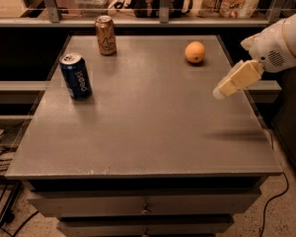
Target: Pick orange
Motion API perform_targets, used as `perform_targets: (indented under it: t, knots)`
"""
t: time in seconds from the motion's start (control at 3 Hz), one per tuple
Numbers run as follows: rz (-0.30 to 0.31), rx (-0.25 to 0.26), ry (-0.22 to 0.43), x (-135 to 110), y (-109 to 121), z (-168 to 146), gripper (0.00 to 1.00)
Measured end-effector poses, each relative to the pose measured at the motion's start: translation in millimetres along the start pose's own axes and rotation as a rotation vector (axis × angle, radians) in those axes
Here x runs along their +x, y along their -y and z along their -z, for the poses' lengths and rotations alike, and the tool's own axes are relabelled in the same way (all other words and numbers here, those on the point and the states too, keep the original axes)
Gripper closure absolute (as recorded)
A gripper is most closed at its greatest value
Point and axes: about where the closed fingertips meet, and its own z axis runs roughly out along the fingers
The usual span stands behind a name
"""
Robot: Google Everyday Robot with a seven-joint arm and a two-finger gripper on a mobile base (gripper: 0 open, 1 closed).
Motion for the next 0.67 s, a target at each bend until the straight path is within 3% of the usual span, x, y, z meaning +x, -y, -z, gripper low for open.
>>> perform_targets:
  t: [0.33, 0.67]
  knots:
    - [0.001, -0.001, -0.001, -0.1, -0.5, 0.2, 0.00]
    - [-0.041, 0.001, 0.016, -2.0, -2.5, -8.2, 0.00]
